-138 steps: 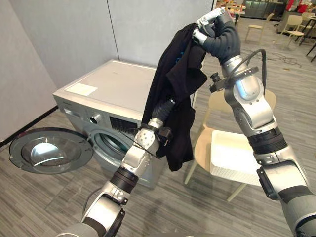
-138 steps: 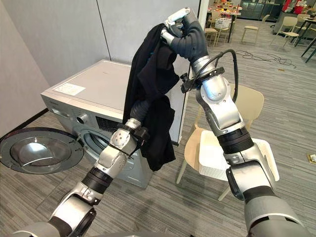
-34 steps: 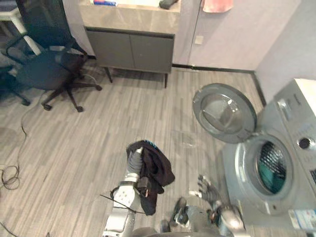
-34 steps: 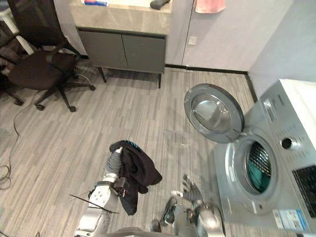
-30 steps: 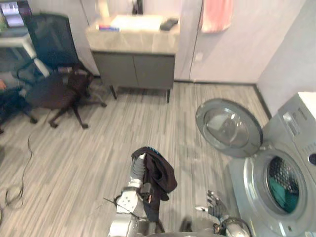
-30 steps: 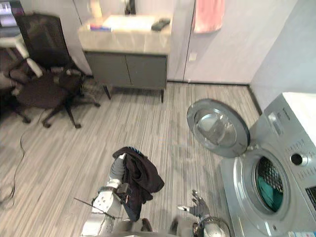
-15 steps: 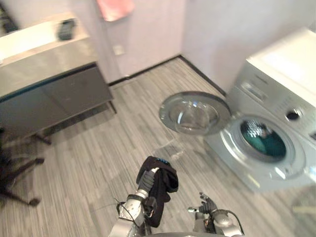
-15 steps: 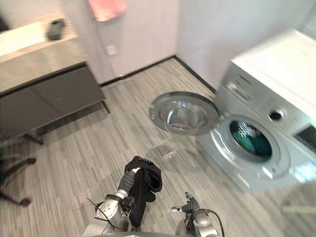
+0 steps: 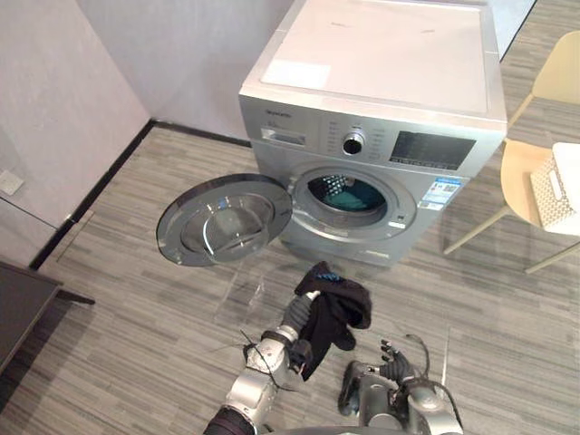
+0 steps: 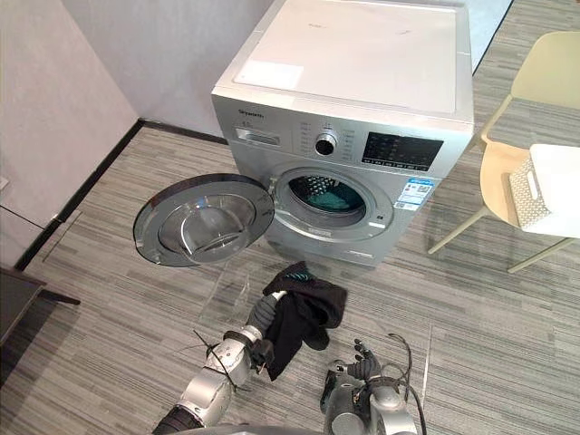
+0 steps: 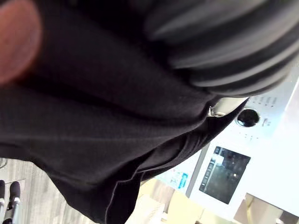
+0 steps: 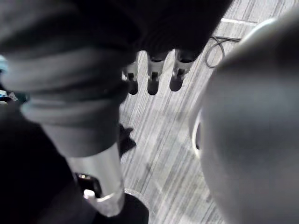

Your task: Pick up the laundry basket with both hands and put the clothes into the washing machine.

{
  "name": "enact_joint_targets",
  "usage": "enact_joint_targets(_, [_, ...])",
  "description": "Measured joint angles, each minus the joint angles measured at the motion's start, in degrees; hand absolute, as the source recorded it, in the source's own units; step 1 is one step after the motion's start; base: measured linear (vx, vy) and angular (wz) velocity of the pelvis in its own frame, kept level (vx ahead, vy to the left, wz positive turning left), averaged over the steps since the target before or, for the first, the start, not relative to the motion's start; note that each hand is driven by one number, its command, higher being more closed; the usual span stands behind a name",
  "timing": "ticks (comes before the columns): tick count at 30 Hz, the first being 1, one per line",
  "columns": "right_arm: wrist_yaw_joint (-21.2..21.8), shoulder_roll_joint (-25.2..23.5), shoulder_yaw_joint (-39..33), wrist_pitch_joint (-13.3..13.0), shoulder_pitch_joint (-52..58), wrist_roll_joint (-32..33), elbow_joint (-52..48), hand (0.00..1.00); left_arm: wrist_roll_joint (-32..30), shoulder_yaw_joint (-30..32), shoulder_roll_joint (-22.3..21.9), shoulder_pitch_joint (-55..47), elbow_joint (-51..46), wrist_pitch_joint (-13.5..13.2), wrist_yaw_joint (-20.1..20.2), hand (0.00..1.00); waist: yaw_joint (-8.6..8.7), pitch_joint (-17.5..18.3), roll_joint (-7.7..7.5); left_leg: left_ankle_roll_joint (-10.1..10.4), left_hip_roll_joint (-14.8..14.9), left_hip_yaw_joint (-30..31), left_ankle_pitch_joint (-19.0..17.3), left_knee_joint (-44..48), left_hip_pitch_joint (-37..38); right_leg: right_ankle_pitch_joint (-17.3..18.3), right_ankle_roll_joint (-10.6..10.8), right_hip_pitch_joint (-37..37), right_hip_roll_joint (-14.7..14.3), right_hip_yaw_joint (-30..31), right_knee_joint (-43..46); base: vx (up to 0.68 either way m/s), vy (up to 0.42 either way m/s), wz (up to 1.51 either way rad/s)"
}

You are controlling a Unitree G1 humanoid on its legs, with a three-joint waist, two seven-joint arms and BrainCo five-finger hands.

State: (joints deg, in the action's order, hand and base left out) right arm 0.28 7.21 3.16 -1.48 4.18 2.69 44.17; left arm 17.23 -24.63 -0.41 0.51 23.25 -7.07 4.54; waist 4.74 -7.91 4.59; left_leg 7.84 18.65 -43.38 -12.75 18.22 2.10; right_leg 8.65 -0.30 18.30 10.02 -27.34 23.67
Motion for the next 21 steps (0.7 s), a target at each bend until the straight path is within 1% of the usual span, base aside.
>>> enact_joint_targets(1, [-0.06, 0.23, 0.61, -0.19, 0.11, 0.39, 0.31, 0.0, 0.18, 0.34, 0.13, -0.13, 0.2, 0.0, -0.64, 1.0, -0.53, -0.06, -0.02, 0.11, 2.56, 0.08, -0.3, 4.78, -0.67, 1.08, -0.43, -0.48, -0.81, -0.81, -0.06, 0.09, -0.193, -0.12])
enact_joint_targets(2, [-0.02, 0.54, 1.58, -0.44, -0.17, 1.26, 1.18, 0.0, 0.67, 0.7, 0.16, -0.31, 0.54, 0.0, -1.48, 1.0, -0.98, -0.32, 0.16, -1.84, 6.5, 0.83, -0.67, 11.38, -2.08, 1.46, -1.0, -2.02, -2.49, -0.99, -0.6, 0.12, -0.25, -0.22])
enact_joint_targets(3, [0.05, 1.26, 4.23, -0.59, -0.62, 2.87, 2.47, 0.0, 2.49, 1.24, 0.24, -1.17, 0.97, 0.02, -3.02, 1.0, -1.71, -0.94, 0.94, -13.7, 13.87, 4.67, 0.84, 25.34, -5.69, 2.21, -2.35, -6.18, -6.14, -1.58, -2.34, 0.13, -0.24, -0.33])
enact_joint_targets(4, [0.08, 1.99, 7.29, -0.97, -0.49, 4.37, 3.69, 0.0, 3.28, 1.11, 0.82, -2.3, 1.3, 0.04, -4.02, 1.0, -2.58, -1.43, 1.25, -18.11, 16.98, 12.03, 8.32, 33.33, -9.15, 3.47, -3.36, -10.22, -8.24, -0.94, -3.98, 0.14, -0.179, -0.31])
enact_joint_targets(5, [0.11, 2.07, 8.33, -1.14, -0.52, 5.03, 4.13, 0.0, 3.64, 0.89, 1.05, -2.42, 1.66, 0.05, -4.6, 1.0, -2.83, -1.75, -0.07, -16.99, 17.34, 16.28, 12.07, 36.25, -11.14, 3.78, -3.68, -12.31, -8.95, -0.57, -5.03, 0.19, -0.158, -0.15])
enact_joint_targets(6, [0.11, 1.91, 9.27, -1.19, -0.84, 6.18, 4.52, 0.0, 4.23, 0.11, 1.17, -1.96, 1.81, 0.09, -5.21, 1.0, -2.89, -1.55, -1.44, -13.03, 16.4, 20.25, 9.06, 40.1, -14.71, 3.73, -3.79, -13.69, -9.04, -0.42, -5.59, 0.25, -0.212, 0.04])
enact_joint_targets(7, [-0.01, 1.61, 10.21, -1.33, -1.91, 7.25, 5.38, 0.0, 5.22, -1.57, 0.97, -0.27, 1.84, -0.04, -6.02, 1.0, -2.89, -2.01, -2.06, -9.02, 13.59, 22.24, 4.77, 41.94, -20.06, 3.69, -3.9, -13.51, -8.5, -0.31, -6.07, 0.28, -0.24, -0.09])
enact_joint_targets(8, [-0.01, 0.96, 11.28, -1.53, -3.88, 8.2, 7.24, 0.0, 5.9, -3.3, 1.04, 2.08, 1.9, -0.22, -6.19, 1.0, -3.28, -3.07, -2.51, -6.8, 10.14, 22.45, 2.74, 40.44, -24.29, 3.48, -4.21, -12.42, -8.15, 0.63, -6.07, 0.2, -0.179, -0.2])
enact_joint_targets(9, [0.0, 0.47, 11.82, -1.56, -5.19, 8.36, 8.47, 0.0, 6.04, -4.2, 1.12, 3.45, 1.89, -0.27, -6.23, 1.0, -3.45, -4.19, -2.73, -5.77, 8.55, 22.35, 2.12, 38.6, -25.87, 3.45, -4.18, -12.08, -8.08, 1.15, -5.92, 0.16, -0.121, -0.41])
enact_joint_targets(10, [-0.07, -0.14, 12.74, -1.47, -7.91, 8.77, 10.03, 0.0, 6.78, -5.12, 1.34, 6.54, 1.91, -0.25, -6.37, 1.0, -3.39, -6.77, -3.16, -5.02, 5.45, 22.14, 1.97, 32.24, -28.28, 3.47, -4.14, -11.25, -7.91, 1.64, -4.88, 0.12, -0.073, -0.43])
enact_joint_targets(11, [-0.11, -0.48, 13.59, -1.52, -9.22, 9.36, 10.64, 0.0, 7.1, -6.28, 1.27, 8.58, 1.93, -0.26, -6.84, 1.0, -3.32, -7.73, -3.23, -4.2, 3.2, 21.87, 2.56, 24.88, -29.2, 3.55, -4.01, -9.42, -7.67, 1.62, -2.82, 0.11, -0.039, -0.49])
enact_joint_targets(12, [-0.15, -0.87, 13.88, -1.69, -9.92, 10.06, 10.62, 0.0, 7.22, -6.76, 1.12, 10.27, 1.94, -0.29, -7.26, 1.0, -3.23, -8.55, -2.7, -3.72, 1.81, 21.66, 3.37, 19.87, -29.22, 3.88, -3.49, -8.26, -7.56, 1.72, -0.99, 0.08, 0.013, -0.64])
enact_joint_targets(13, [-0.17, -0.72, 14.87, -2.05, -11.8, 11.25, 10.13, 0.0, 7.42, -6.94, 0.7, 13.47, 1.95, -0.52, -7.58, 1.0, -3.01, -11.31, -2.57, -4.15, -0.21, 21.34, 6.3, 13.0, -29.47, 5.59, -2.18, -6.1, -7.05, 2.34, 3.73, 0.09, 0.085, -0.85])
enact_joint_targets(14, [-0.25, -0.37, 15.35, -2.16, -14.29, 12.64, 9.44, 0.0, 7.64, -7.09, 0.25, 16.86, 2.13, -0.93, -8.25, 1.0, -2.68, -13.02, -2.22, -8.49, -1.94, 20.7, 11.95, 10.72, -31.1, 7.86, -1.86, -1.87, -6.43, 3.61, 10.62, 0.07, 0.119, -0.81])
enact_joint_targets(15, [-0.46, -1.06, 15.27, -2.25, -16.36, 13.6, 9.72, 0.0, 8.2, -7.25, 0.13, 20.41, 3.3, -1.11, -8.62, 1.0, -2.13, -13.85, -3.26, -10.63, -2.31, 19.93, 10.06, 12.0, -32.82, 9.49, -1.2, 1.95, -4.61, 4.57, 15.32, 0.07, 0.093, -0.38])
enact_joint_targets(16, [-0.67, -1.18, 15.23, -2.59, -18.54, 14.93, 10.31, 0.0, 8.58, -7.25, -0.98, 24.51, 5.48, -1.13, -9.19, 1.0, -1.27, -14.56, -3.98, -10.71, -3.29, 19.23, 10.07, 12.34, -35.02, 9.97, -0.79, 5.5, -2.75, 5.49, 18.09, 0.07, 0.028, -0.04])
enact_joint_targets(17, [-1.35, -1.55, 15.13, -2.46, -21.11, 15.61, 11.14, 0.0, 8.71, -7.22, -1.9, 28.36, 7.06, -1.16, -10.22, 1.0, -0.94, -15.51, -4.12, -11.29, -3.9, 17.76, 9.7, 12.24, -36.84, 9.96, -0.78, 8.68, -1.63, 6.57, 19.39, 0.09, 0.022, -0.14])
enact_joint_targets(18, [-1.6, -2.25, 15.08, -2.51, -23.16, 15.9, 10.86, 0.0, 8.65, -7.2, -1.95, 30.63, 7.33, -1.17, -10.91, 1.0, -1.11, -16.9, -4.06, -12.05, -3.93, 16.27, 9.21, 12.36, -37.1, 9.97, -0.78, 9.63, -1.45, 7.89, 19.06, 0.08, 0.055, -0.34])
enact_joint_targets(19, [-1.64, -2.54, 15.08, -2.57, -23.56, 15.92, 10.35, 0.0, 8.62, -7.16, -1.95, 30.96, 7.36, -1.17, -11.12, 1.0, -1.2, -17.24, -3.96, -12.32, -3.98, 15.57, 9.03, 12.48, -37.12, 9.97, -0.77, 9.99, -1.32, 8.47, 18.89, 0.07, 0.113, -0.4])
enact_joint_targets(21, [-1.64, -4.63, 15.1, -2.97, -22.68, 16.51, 7.2, 0.0, 8.61, -7.14, -2.01, 30.35, 7.36, -1.23, -11.59, 1.0, -1.5, -17.38, -3.85, -12.91, -4.28, 13.51, 8.65, 12.53, -36.62, 9.89, -0.63, 10.37, -0.87, 10.25, 17.7, 0.08, 0.127, -0.32])
